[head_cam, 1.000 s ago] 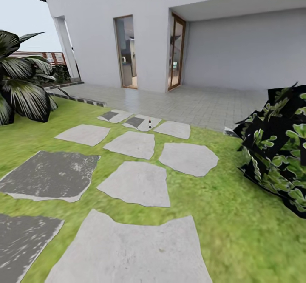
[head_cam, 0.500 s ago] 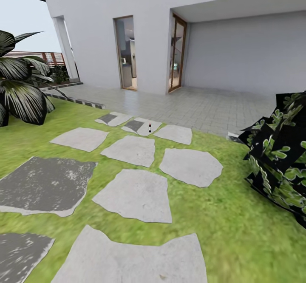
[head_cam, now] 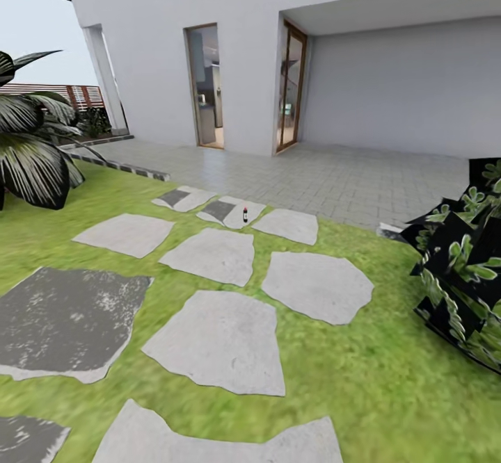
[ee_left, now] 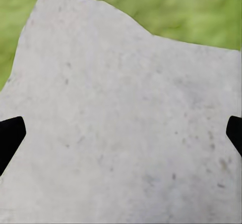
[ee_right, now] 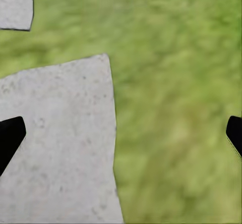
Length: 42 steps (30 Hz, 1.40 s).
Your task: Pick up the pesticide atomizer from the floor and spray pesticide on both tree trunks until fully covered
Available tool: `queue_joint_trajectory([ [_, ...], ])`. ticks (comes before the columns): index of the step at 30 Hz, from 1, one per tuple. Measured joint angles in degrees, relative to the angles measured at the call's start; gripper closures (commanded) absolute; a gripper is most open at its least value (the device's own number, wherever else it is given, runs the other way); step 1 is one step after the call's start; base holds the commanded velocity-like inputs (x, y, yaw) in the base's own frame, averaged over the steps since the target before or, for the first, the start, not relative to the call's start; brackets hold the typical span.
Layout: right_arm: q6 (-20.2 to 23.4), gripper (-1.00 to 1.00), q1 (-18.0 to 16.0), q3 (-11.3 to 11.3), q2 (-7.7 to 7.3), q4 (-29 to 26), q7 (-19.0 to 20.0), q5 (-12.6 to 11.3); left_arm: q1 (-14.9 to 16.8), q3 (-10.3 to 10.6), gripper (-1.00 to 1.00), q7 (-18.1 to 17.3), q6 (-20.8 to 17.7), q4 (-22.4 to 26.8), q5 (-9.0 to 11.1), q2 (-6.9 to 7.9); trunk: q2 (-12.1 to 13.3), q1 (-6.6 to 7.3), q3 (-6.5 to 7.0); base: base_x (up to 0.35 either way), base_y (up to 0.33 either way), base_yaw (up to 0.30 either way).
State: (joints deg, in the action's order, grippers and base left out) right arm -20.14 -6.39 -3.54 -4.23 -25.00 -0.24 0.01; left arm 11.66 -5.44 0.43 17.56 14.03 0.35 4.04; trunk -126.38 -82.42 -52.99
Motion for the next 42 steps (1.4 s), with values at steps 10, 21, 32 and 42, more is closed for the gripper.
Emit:
queue_joint_trajectory([
  [10, 0.02, -1.0, 0.0, 0.0, 0.0, 0.0, 0.0, 0.02, 0.0, 0.01, -1.0, 0.02, 0.0, 0.0, 0.01, -0.03, 0.0, 0.0, 0.0, 0.339, 0.0, 0.0],
  [21, 0.02, -1.0, 0.0, 0.0, 0.0, 0.0, 0.0, 0.01, 0.0, -0.01, -1.0, 0.01, 0.0, 0.0, -0.02, -0.01, 0.0, 0.0, 0.0, 0.339, 0.0, 0.0],
  [32, 0.02, -1.0, 0.0, 0.01, 0.0, 0.0, 0.0, 0.07, 0.0, -0.03, -1.0, 0.04, 0.0, 0.0, 0.05, -0.01, 0.0, 0.0, 0.0, 0.339, 0.0, 0.0],
  [42, 0.02, -1.0, 0.0, 0.0, 0.0, 0.0, 0.0, 0.05, 0.0, -0.08, -1.0, 0.02, 0.0, 0.0, 0.06, 0.0, 0.0, 0.0, 0.0, 0.339, 0.0, 0.0],
])
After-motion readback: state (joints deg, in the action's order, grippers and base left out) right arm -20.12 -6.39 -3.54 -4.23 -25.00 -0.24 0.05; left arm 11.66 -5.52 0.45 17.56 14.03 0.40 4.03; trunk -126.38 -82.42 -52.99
